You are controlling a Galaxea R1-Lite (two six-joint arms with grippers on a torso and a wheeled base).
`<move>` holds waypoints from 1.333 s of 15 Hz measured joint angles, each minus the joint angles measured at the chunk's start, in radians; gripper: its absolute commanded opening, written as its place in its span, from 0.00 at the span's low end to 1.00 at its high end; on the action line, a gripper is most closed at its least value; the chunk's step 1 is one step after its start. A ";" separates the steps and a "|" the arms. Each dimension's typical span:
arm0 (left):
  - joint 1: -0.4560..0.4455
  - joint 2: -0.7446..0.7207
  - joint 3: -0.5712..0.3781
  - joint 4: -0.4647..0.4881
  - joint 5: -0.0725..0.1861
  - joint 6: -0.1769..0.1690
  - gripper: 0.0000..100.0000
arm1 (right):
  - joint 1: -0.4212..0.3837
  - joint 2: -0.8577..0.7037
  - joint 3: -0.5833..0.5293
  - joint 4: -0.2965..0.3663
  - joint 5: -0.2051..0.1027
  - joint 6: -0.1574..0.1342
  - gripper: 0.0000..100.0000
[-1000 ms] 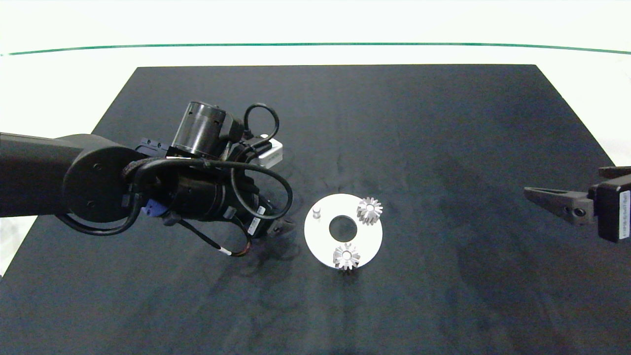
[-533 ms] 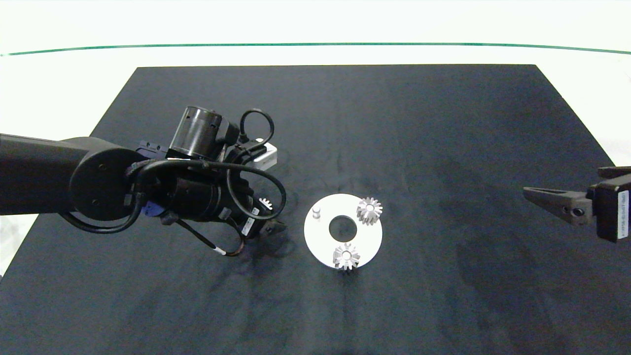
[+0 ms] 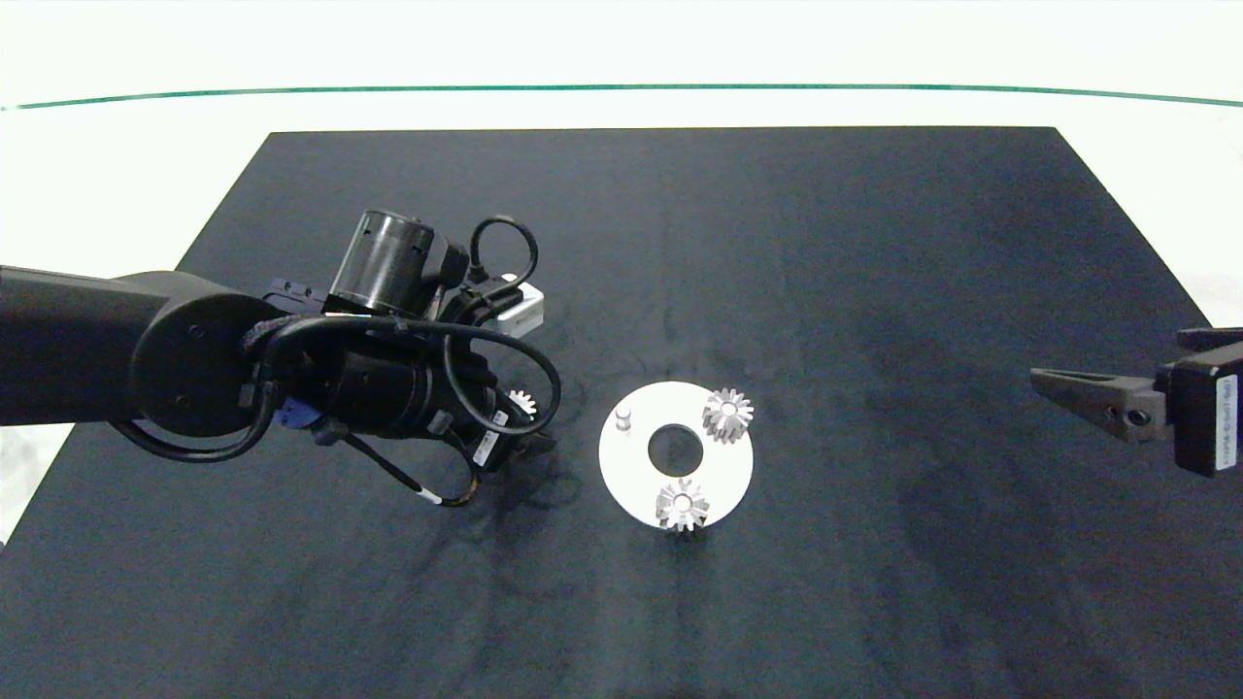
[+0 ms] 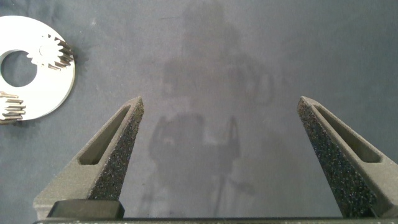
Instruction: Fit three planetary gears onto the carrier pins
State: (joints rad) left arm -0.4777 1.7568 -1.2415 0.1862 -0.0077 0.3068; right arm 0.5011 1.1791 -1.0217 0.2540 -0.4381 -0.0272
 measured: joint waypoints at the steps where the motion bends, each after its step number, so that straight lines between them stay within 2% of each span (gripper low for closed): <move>1: -0.002 0.000 0.002 0.000 0.000 0.000 0.72 | 0.000 0.000 0.000 0.000 0.000 0.000 1.00; 20: -0.009 0.000 0.034 -0.030 0.000 -0.005 0.35 | 0.002 -0.009 -0.001 -0.001 0.005 0.001 1.00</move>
State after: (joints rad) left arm -0.4864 1.7572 -1.2074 0.1566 -0.0077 0.3021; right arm 0.5028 1.1704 -1.0228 0.2530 -0.4334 -0.0257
